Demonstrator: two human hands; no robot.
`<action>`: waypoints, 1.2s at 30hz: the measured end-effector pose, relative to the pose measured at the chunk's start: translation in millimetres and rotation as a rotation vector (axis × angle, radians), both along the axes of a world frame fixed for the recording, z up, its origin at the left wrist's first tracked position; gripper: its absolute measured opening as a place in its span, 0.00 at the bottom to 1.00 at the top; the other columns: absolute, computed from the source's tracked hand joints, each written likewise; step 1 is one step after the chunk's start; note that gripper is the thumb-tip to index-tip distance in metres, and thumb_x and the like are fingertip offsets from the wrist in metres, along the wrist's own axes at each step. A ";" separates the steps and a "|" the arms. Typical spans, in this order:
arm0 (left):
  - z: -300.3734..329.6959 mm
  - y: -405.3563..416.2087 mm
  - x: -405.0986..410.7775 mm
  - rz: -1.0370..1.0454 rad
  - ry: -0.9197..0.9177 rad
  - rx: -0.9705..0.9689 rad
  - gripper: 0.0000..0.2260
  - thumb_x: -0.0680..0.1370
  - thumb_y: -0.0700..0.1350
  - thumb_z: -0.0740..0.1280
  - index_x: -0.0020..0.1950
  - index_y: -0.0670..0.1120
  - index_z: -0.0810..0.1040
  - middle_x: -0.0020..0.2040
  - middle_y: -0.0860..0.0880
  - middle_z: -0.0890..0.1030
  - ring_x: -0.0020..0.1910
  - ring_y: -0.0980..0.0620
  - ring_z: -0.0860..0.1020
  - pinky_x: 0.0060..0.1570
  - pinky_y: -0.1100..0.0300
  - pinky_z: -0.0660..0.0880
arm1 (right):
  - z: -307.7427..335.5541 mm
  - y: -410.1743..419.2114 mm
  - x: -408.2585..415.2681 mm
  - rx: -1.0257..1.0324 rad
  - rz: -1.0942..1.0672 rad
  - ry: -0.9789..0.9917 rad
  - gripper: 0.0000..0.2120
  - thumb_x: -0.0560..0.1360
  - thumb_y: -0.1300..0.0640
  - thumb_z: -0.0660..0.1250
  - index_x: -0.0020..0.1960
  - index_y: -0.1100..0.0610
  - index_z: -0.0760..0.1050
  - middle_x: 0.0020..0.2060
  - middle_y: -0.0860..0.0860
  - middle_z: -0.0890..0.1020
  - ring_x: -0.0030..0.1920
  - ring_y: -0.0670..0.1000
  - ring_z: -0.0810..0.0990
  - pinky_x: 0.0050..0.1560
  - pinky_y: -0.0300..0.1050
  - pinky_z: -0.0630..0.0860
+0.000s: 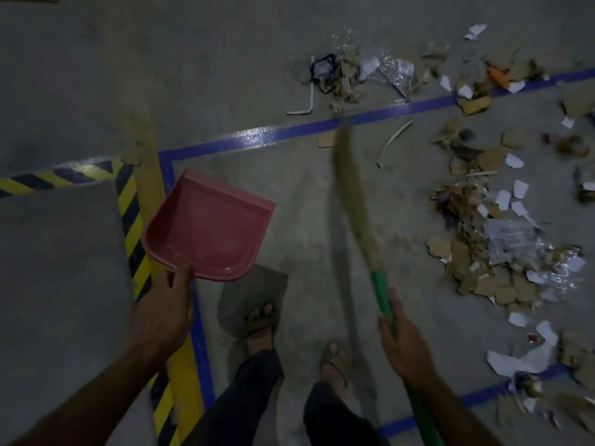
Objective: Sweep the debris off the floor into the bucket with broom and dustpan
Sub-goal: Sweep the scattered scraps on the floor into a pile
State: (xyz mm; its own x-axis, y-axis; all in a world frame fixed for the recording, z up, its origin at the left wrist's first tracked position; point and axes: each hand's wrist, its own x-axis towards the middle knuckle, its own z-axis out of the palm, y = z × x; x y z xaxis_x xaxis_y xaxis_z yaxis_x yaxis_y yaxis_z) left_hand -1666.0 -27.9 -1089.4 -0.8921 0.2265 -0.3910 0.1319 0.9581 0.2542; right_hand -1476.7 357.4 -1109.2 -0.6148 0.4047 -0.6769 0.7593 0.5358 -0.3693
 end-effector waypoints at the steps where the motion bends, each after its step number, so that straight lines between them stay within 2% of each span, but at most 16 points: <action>1: 4.4 -5.7 -2.5 0.016 -0.006 -0.018 0.15 0.80 0.40 0.63 0.67 0.47 0.69 0.45 0.44 0.70 0.34 0.43 0.71 0.29 0.50 0.71 | -3.9 -18.9 -3.0 -0.022 0.097 -0.029 0.30 0.83 0.44 0.55 0.78 0.36 0.41 0.46 0.51 0.82 0.40 0.49 0.81 0.39 0.43 0.79; 3: 11.7 -14.6 -7.5 0.034 -0.027 -0.044 0.15 0.80 0.41 0.63 0.67 0.48 0.69 0.45 0.44 0.72 0.35 0.44 0.72 0.31 0.49 0.71 | -16.0 -55.5 -18.2 -0.036 0.309 -0.087 0.28 0.83 0.42 0.53 0.78 0.34 0.42 0.62 0.53 0.78 0.53 0.54 0.80 0.51 0.47 0.78; 5: 14.3 -19.1 -12.9 0.036 -0.037 -0.060 0.15 0.80 0.41 0.63 0.66 0.49 0.69 0.46 0.42 0.74 0.36 0.41 0.74 0.32 0.51 0.70 | -28.2 -87.7 -44.4 -0.066 0.505 -0.112 0.28 0.84 0.46 0.53 0.79 0.36 0.43 0.70 0.54 0.72 0.58 0.59 0.78 0.50 0.50 0.76; 7: 10.8 -19.4 -18.8 0.058 -0.045 -0.085 0.13 0.80 0.41 0.62 0.64 0.49 0.70 0.46 0.41 0.73 0.37 0.39 0.75 0.33 0.50 0.70 | -42.5 -112.2 -75.3 -0.107 0.647 -0.088 0.30 0.84 0.50 0.52 0.79 0.36 0.41 0.62 0.60 0.75 0.52 0.63 0.79 0.41 0.50 0.71; 9: 3.0 -16.1 -24.2 0.058 -0.055 -0.094 0.13 0.80 0.41 0.64 0.63 0.50 0.69 0.46 0.40 0.73 0.38 0.37 0.76 0.33 0.48 0.72 | -62.1 -122.1 -102.0 -0.136 0.691 -0.080 0.31 0.83 0.51 0.53 0.79 0.35 0.40 0.56 0.62 0.77 0.50 0.63 0.79 0.40 0.49 0.69; 11: -9.7 -11.4 -31.2 0.054 -0.063 -0.072 0.19 0.78 0.38 0.67 0.66 0.50 0.69 0.50 0.38 0.74 0.41 0.35 0.79 0.34 0.47 0.74 | -87.5 -118.2 -125.3 -0.180 0.540 -0.121 0.30 0.82 0.44 0.56 0.80 0.38 0.46 0.60 0.62 0.77 0.55 0.64 0.78 0.47 0.52 0.75; 13: -23.8 -1.2 -39.1 0.053 -0.059 -0.067 0.23 0.77 0.38 0.68 0.69 0.51 0.68 0.54 0.37 0.74 0.44 0.33 0.79 0.36 0.46 0.75 | -113.6 -98.0 -142.7 -0.166 0.333 -0.136 0.32 0.77 0.32 0.56 0.78 0.40 0.57 0.68 0.61 0.73 0.63 0.64 0.75 0.59 0.51 0.75; 15: -33.2 17.4 -48.4 0.039 -0.050 -0.066 0.23 0.77 0.39 0.67 0.70 0.50 0.68 0.57 0.37 0.74 0.46 0.32 0.79 0.37 0.44 0.75 | -128.8 -63.5 -159.3 -0.165 0.225 -0.143 0.28 0.80 0.39 0.55 0.79 0.39 0.54 0.73 0.65 0.66 0.69 0.66 0.71 0.64 0.54 0.72; 18: -39.9 50.4 -67.1 -0.019 -0.036 -0.035 0.24 0.77 0.39 0.66 0.71 0.50 0.67 0.57 0.38 0.73 0.46 0.33 0.78 0.34 0.46 0.75 | -137.3 2.3 -174.2 -0.175 -0.002 -0.115 0.29 0.83 0.48 0.55 0.81 0.44 0.47 0.66 0.61 0.74 0.61 0.61 0.77 0.58 0.49 0.73; 21: -39.4 90.3 -89.9 -0.089 -0.034 -0.001 0.23 0.76 0.37 0.67 0.70 0.49 0.68 0.57 0.38 0.72 0.44 0.33 0.77 0.31 0.52 0.70 | -144.7 73.6 -167.0 -0.084 -0.318 -0.097 0.29 0.83 0.53 0.57 0.81 0.51 0.50 0.60 0.62 0.78 0.56 0.62 0.79 0.52 0.46 0.71; 25: -37.4 144.4 -123.5 -0.147 -0.018 -0.005 0.17 0.78 0.37 0.67 0.66 0.48 0.71 0.46 0.39 0.72 0.38 0.36 0.76 0.31 0.52 0.67 | -151.9 182.5 -137.6 -0.037 -0.648 -0.161 0.27 0.83 0.56 0.59 0.79 0.55 0.53 0.53 0.61 0.79 0.49 0.61 0.81 0.46 0.54 0.79; 28: -40.3 177.1 -148.8 -0.183 -0.015 -0.024 0.13 0.80 0.41 0.62 0.65 0.49 0.70 0.44 0.43 0.72 0.37 0.40 0.73 0.33 0.49 0.71 | -144.5 241.0 -117.2 0.060 -0.694 -0.084 0.31 0.82 0.55 0.61 0.80 0.52 0.51 0.58 0.64 0.78 0.52 0.65 0.80 0.53 0.66 0.79; 31: -37.7 205.3 -167.6 -0.220 -0.023 -0.019 0.12 0.81 0.42 0.61 0.65 0.50 0.68 0.44 0.44 0.72 0.38 0.41 0.72 0.33 0.49 0.72 | -96.3 246.0 -122.9 0.167 -0.672 0.041 0.28 0.83 0.54 0.60 0.80 0.54 0.54 0.72 0.61 0.69 0.66 0.65 0.72 0.66 0.62 0.71; 32: -34.4 214.0 -171.8 -0.213 -0.019 -0.020 0.13 0.81 0.42 0.61 0.65 0.50 0.68 0.45 0.44 0.72 0.38 0.42 0.72 0.32 0.50 0.72 | -80.6 241.9 -124.8 0.180 -0.638 0.089 0.28 0.83 0.55 0.59 0.80 0.56 0.55 0.71 0.61 0.69 0.65 0.63 0.73 0.65 0.59 0.71; 34: -26.0 228.6 -180.0 -0.204 -0.015 -0.016 0.13 0.82 0.42 0.61 0.66 0.51 0.68 0.44 0.45 0.71 0.37 0.43 0.72 0.31 0.52 0.71 | -56.6 224.7 -127.3 0.114 -0.574 0.128 0.28 0.83 0.55 0.59 0.80 0.54 0.54 0.62 0.62 0.77 0.49 0.58 0.78 0.53 0.51 0.75; 36: -19.8 237.1 -190.6 -0.214 -0.007 -0.014 0.13 0.82 0.42 0.60 0.66 0.50 0.68 0.43 0.47 0.70 0.35 0.45 0.69 0.30 0.53 0.70 | -45.5 197.9 -129.9 -0.016 -0.520 0.075 0.30 0.83 0.52 0.59 0.81 0.46 0.50 0.51 0.58 0.82 0.37 0.53 0.80 0.41 0.51 0.80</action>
State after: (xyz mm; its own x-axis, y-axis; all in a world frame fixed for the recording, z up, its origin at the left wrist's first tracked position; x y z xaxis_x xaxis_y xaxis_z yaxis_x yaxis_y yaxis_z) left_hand -1856.6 209.2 -1109.2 -0.8213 0.4049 -0.4019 0.3310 0.9120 0.2424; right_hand -1606.6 555.3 -1154.6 -0.3829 0.6591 -0.6473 0.8943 0.0890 -0.4384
